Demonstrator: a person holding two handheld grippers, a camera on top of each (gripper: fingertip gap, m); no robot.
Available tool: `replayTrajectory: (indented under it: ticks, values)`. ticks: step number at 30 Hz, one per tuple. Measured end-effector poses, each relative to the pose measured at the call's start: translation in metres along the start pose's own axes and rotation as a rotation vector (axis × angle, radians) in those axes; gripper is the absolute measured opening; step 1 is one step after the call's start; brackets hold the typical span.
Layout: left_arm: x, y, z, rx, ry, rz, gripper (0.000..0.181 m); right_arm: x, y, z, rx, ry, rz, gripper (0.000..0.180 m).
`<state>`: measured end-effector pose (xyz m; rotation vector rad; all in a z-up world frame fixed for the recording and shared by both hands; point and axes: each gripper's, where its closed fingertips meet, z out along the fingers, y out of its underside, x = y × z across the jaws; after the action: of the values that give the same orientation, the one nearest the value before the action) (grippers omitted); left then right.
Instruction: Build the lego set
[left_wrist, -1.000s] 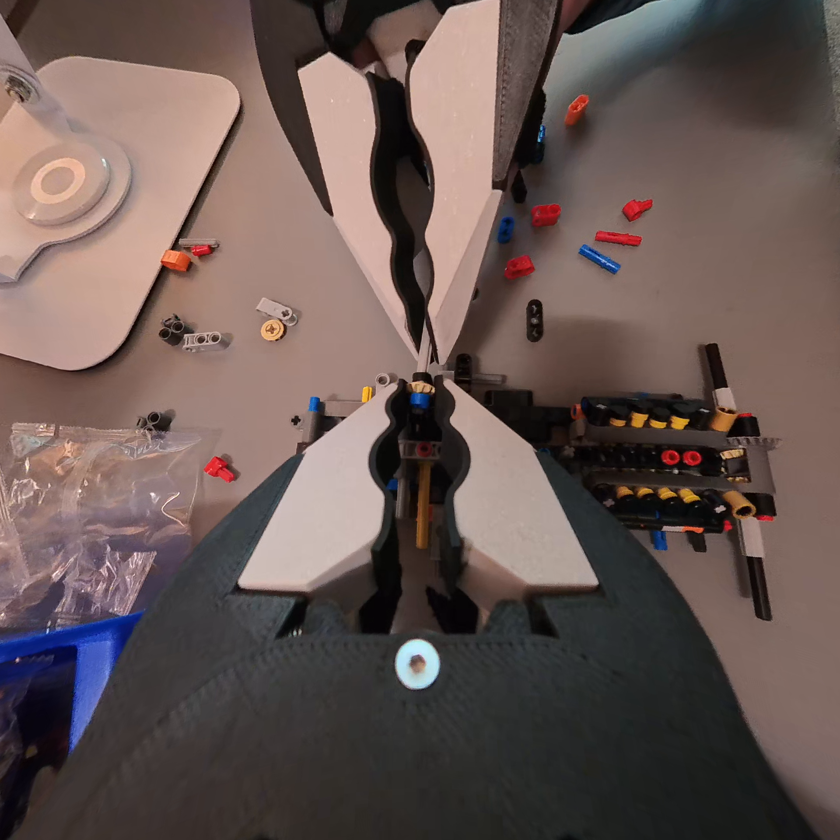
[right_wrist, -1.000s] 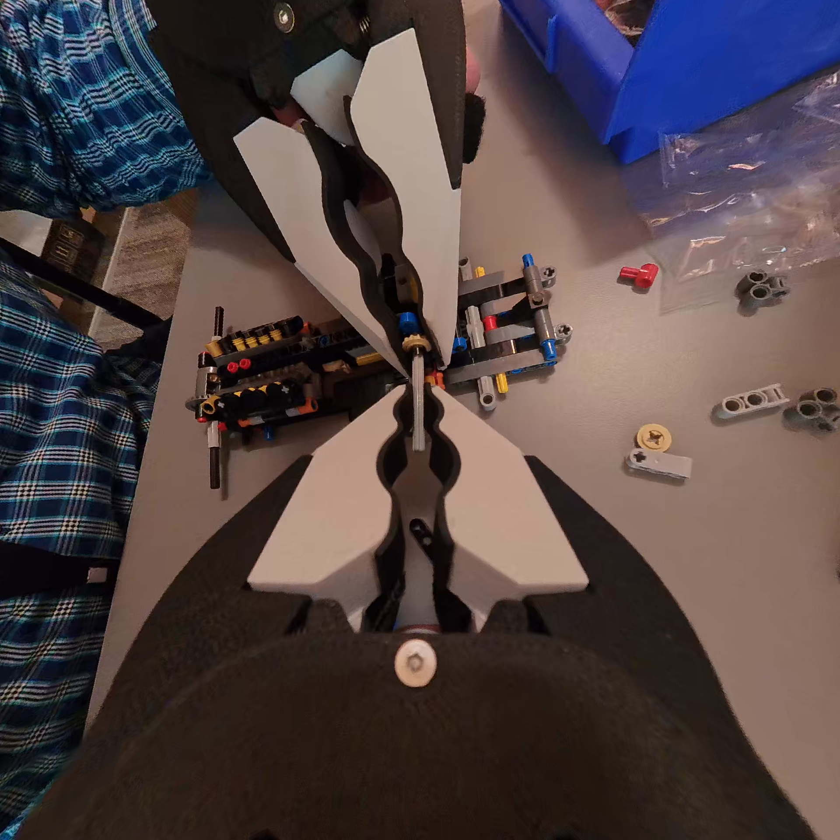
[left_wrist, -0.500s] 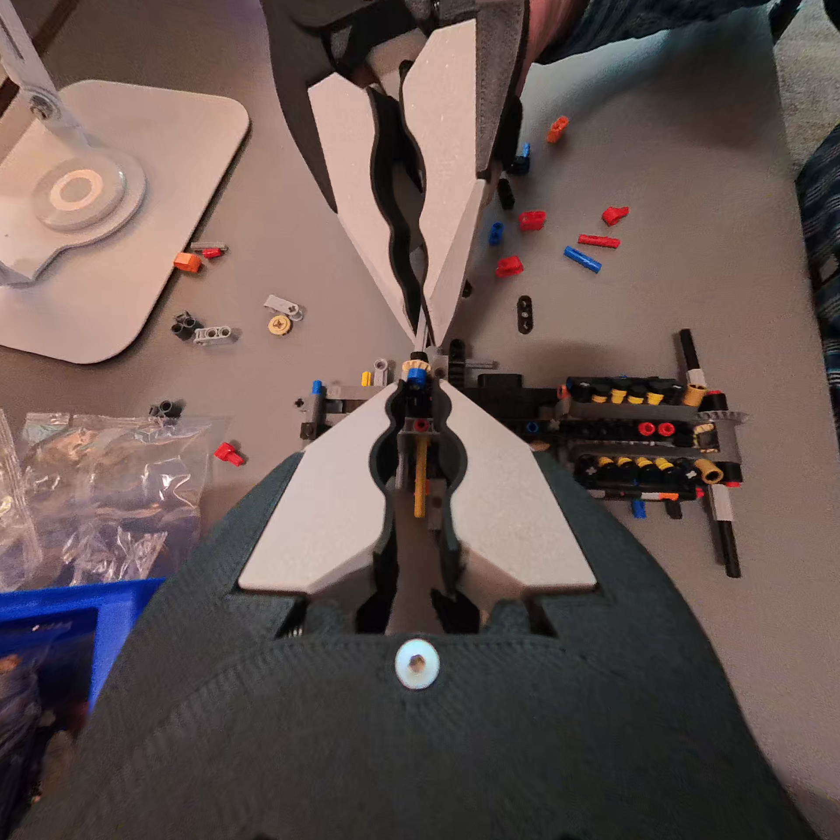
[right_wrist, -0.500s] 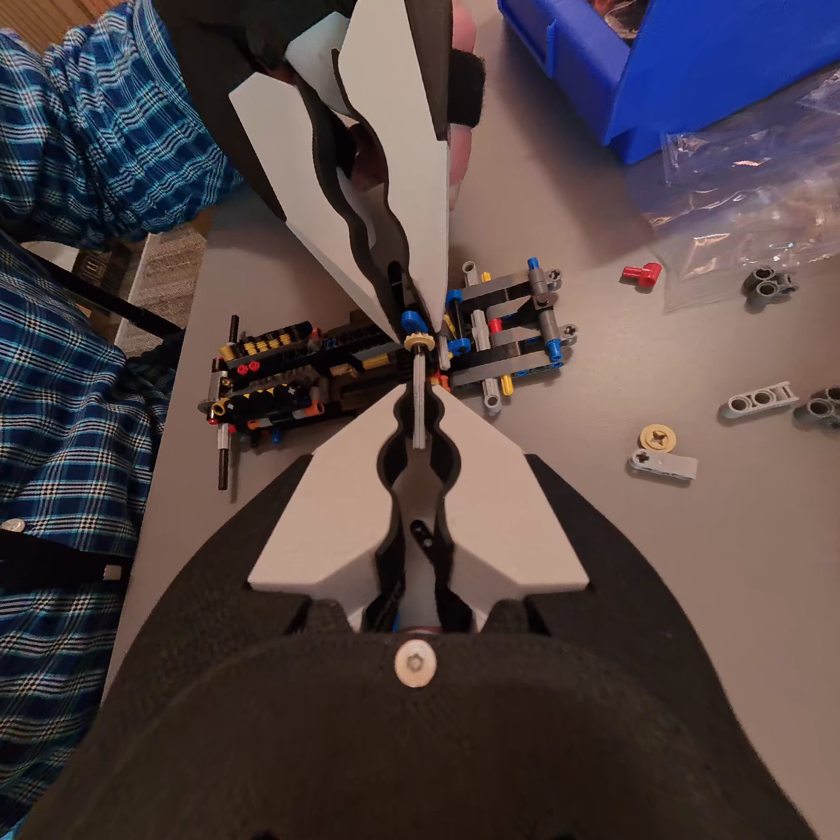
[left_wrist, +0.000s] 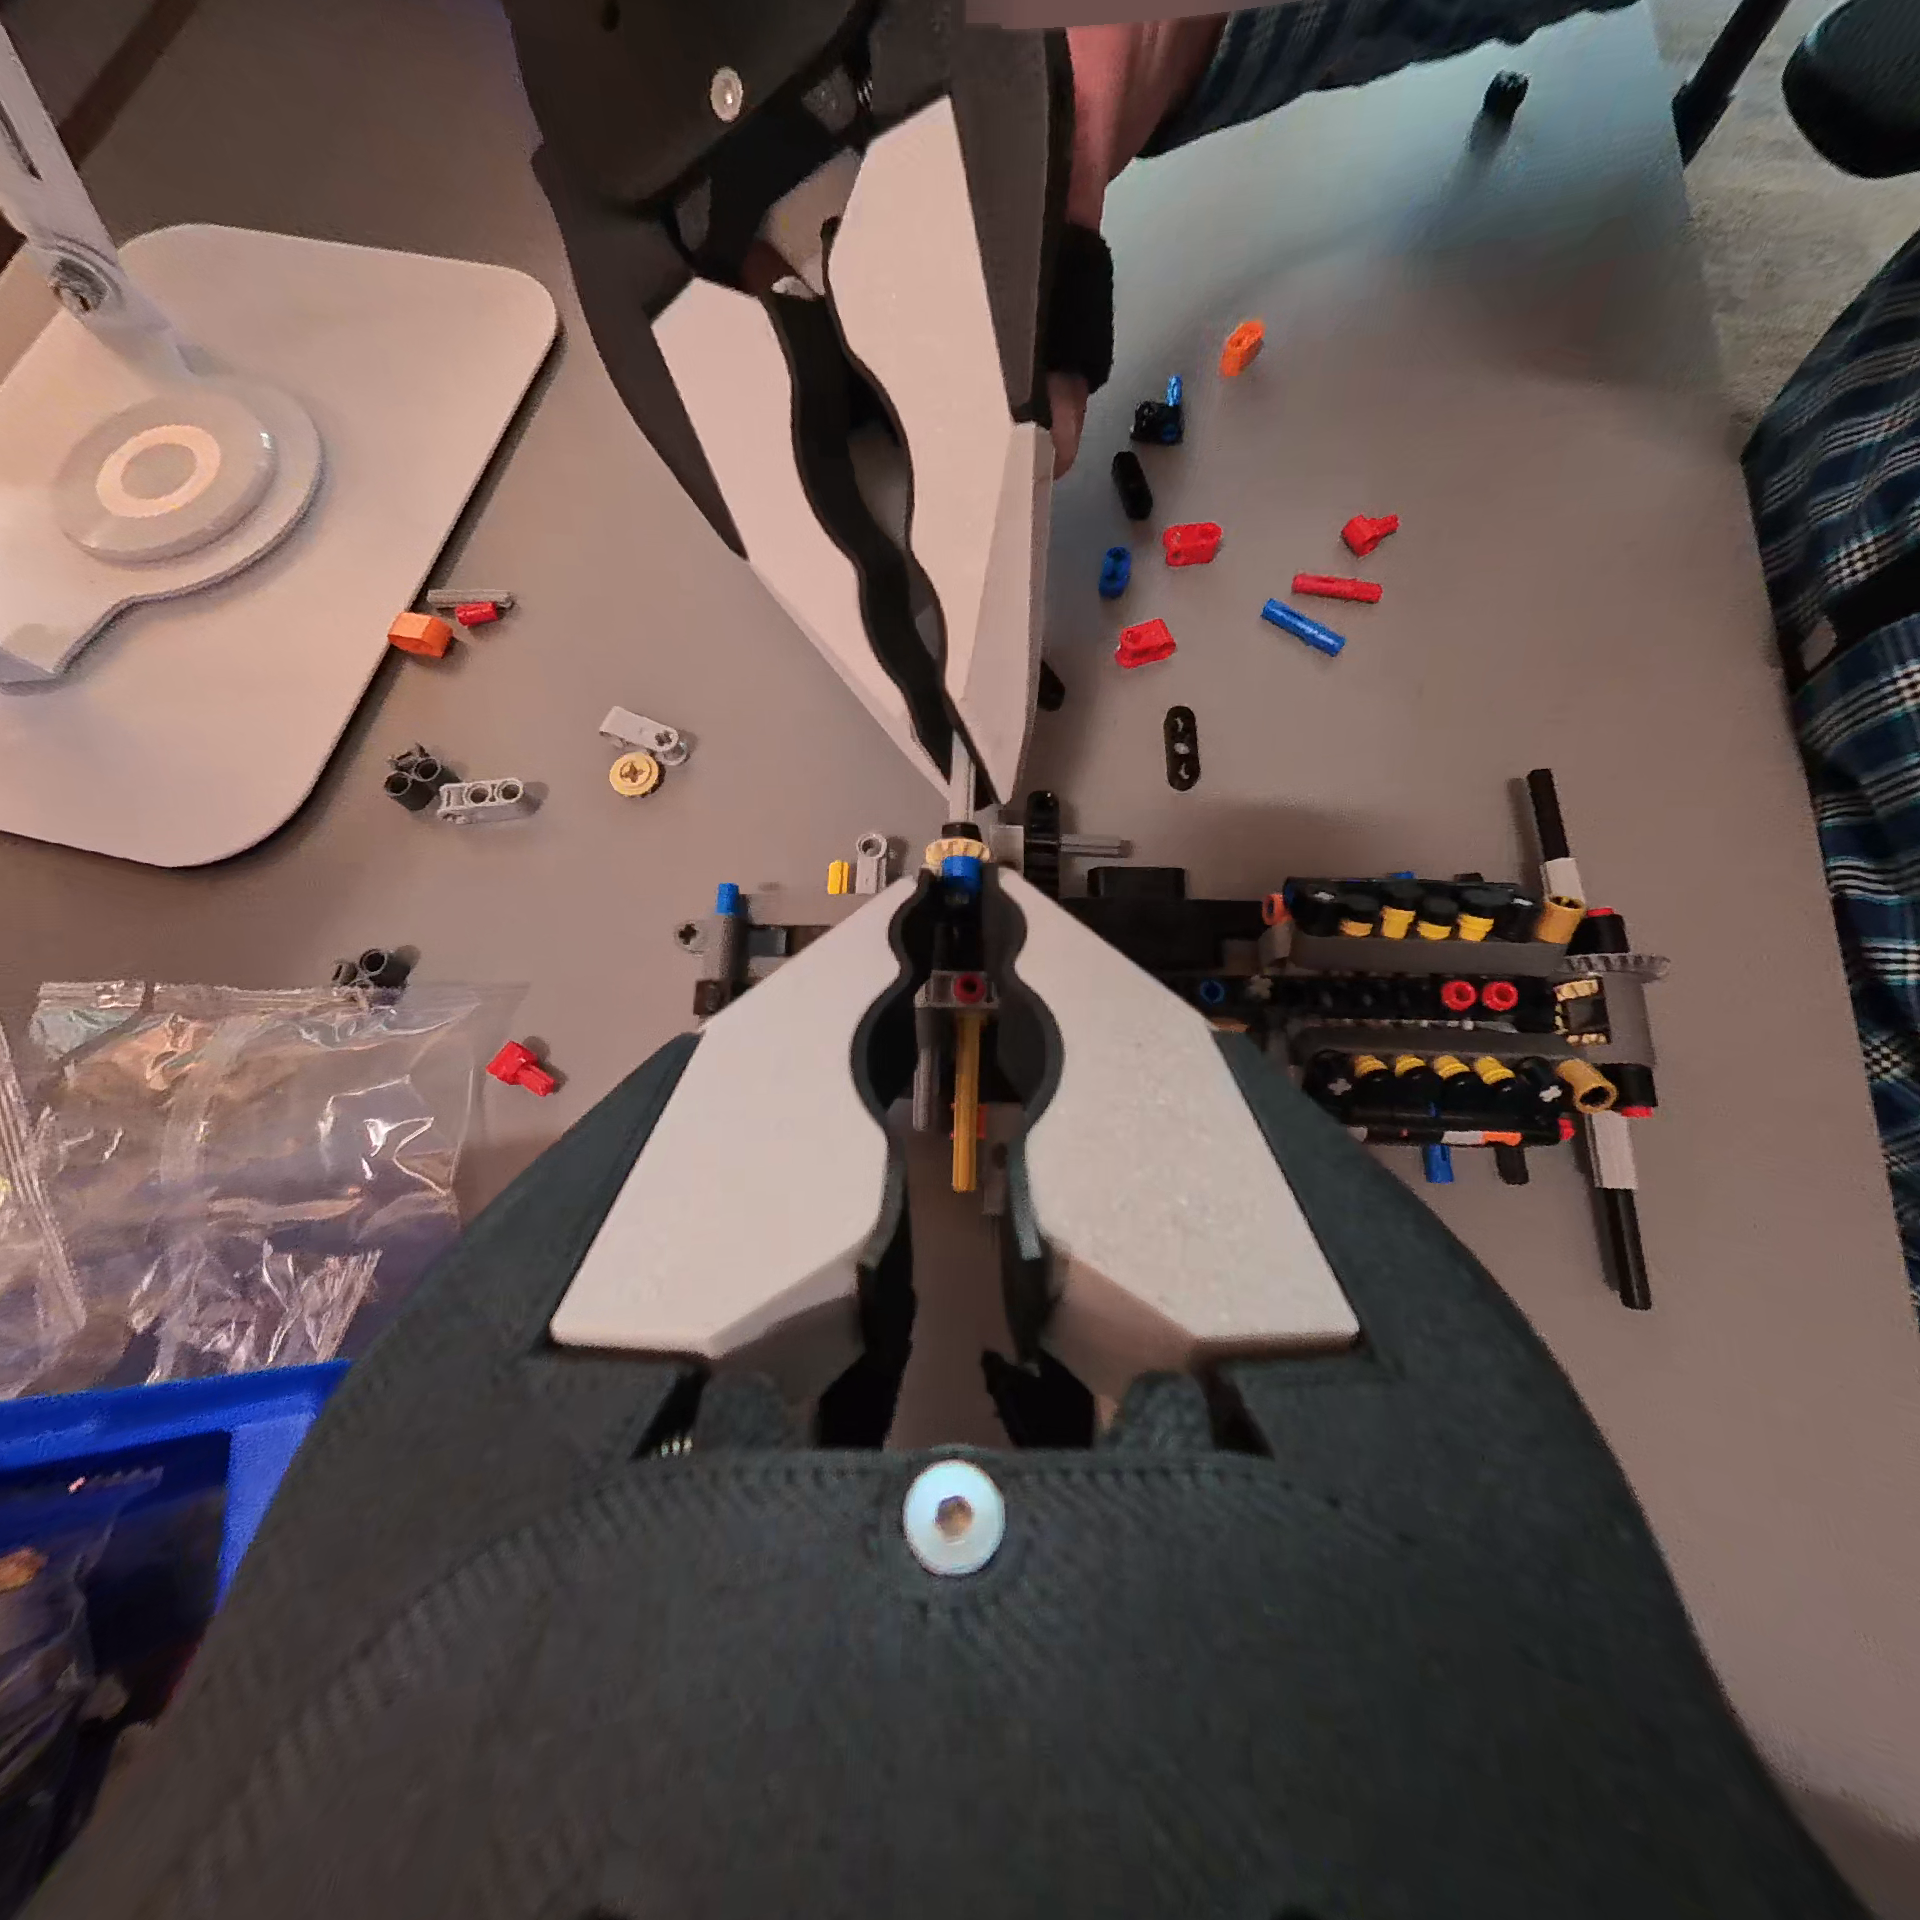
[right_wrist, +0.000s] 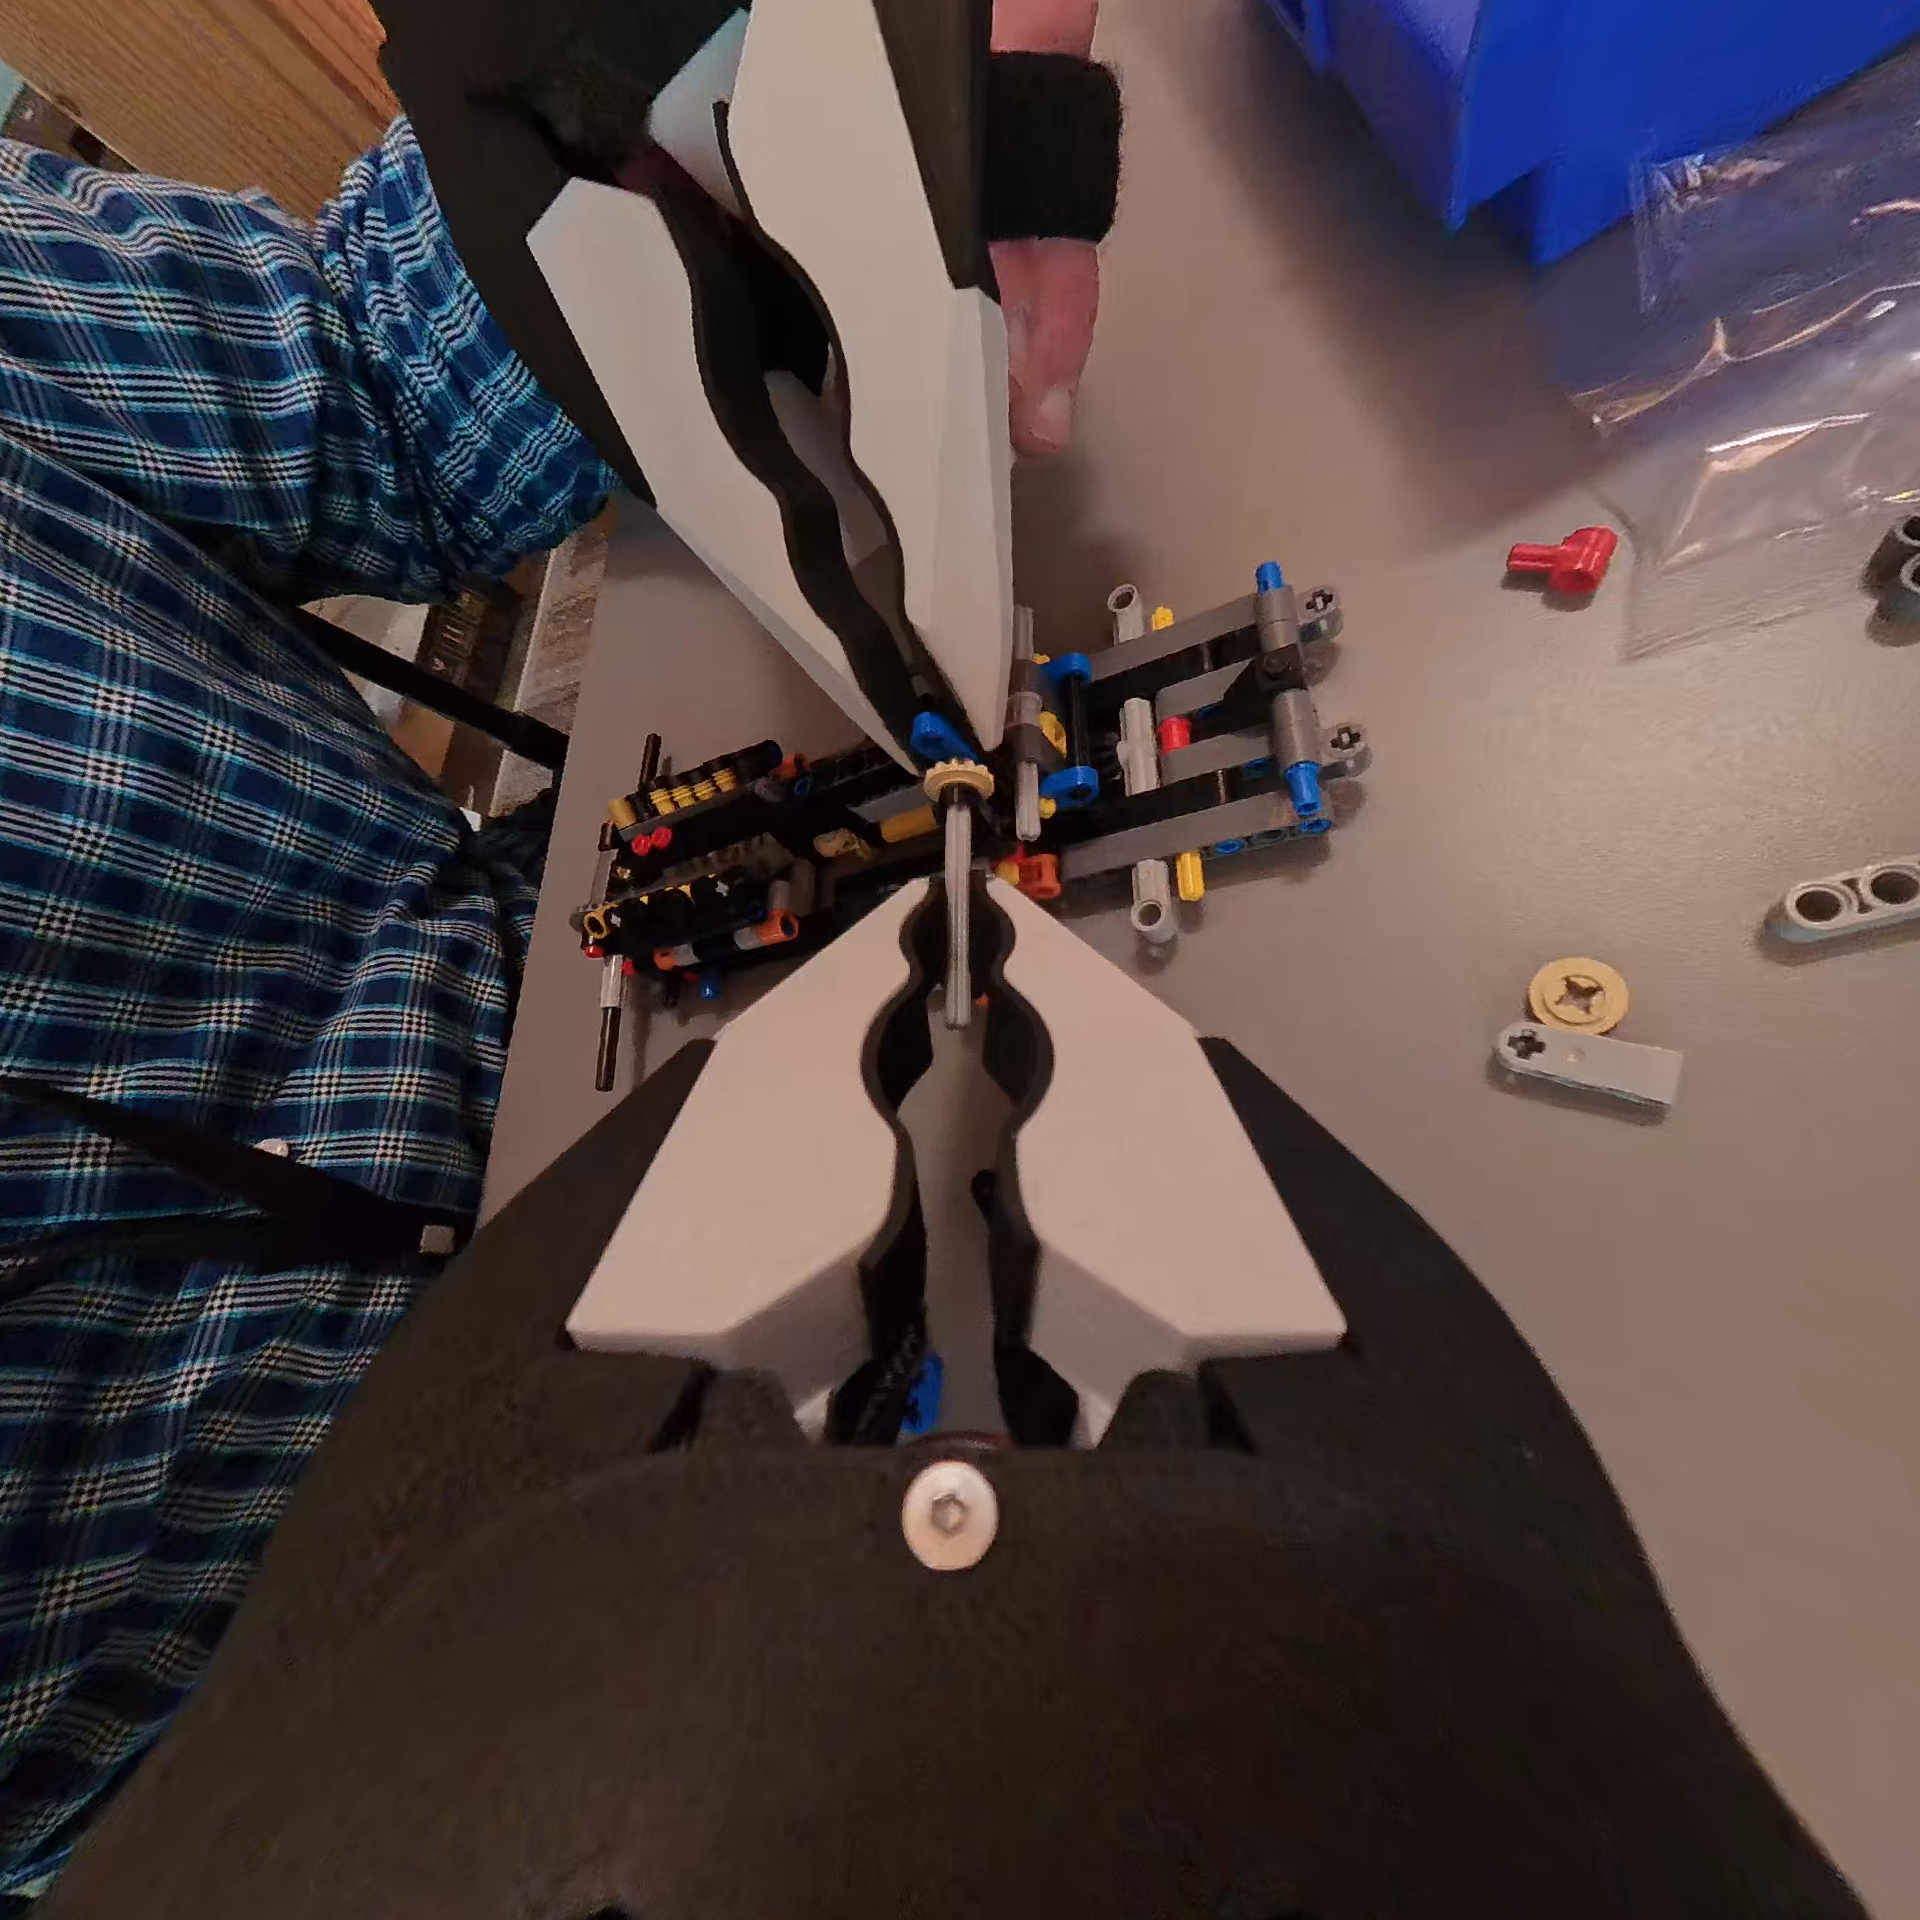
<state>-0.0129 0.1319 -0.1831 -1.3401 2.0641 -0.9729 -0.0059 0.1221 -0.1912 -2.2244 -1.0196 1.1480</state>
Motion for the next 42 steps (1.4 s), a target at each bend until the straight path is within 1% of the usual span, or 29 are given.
replayTrajectory:
  ticks: [6,13,18,32,42]
  values:
    - [0.0015,0.0011,0.0023,-0.016,0.0,0.026,0.006,-0.0009,0.0024,0.0011,0.011,-0.025,0.018,0.0]
    - [0.0007,0.0006,0.0034,-0.005,0.002,0.011,0.005,0.0003,0.0021,0.0007,0.004,0.001,-0.008,0.0]
    - [0.0004,0.0007,0.0042,-0.036,-0.009,0.042,0.005,0.001,0.0023,0.0011,0.003,0.019,-0.023,0.0]
    - [-0.0004,0.0011,0.0056,0.007,-0.037,0.027,0.005,0.0032,0.0018,0.0037,-0.009,0.028,-0.048,0.0]
    - [-0.0001,0.0017,0.0047,0.006,-0.051,0.044,0.005,0.0027,0.0004,0.006,-0.021,0.039,-0.068,0.0]
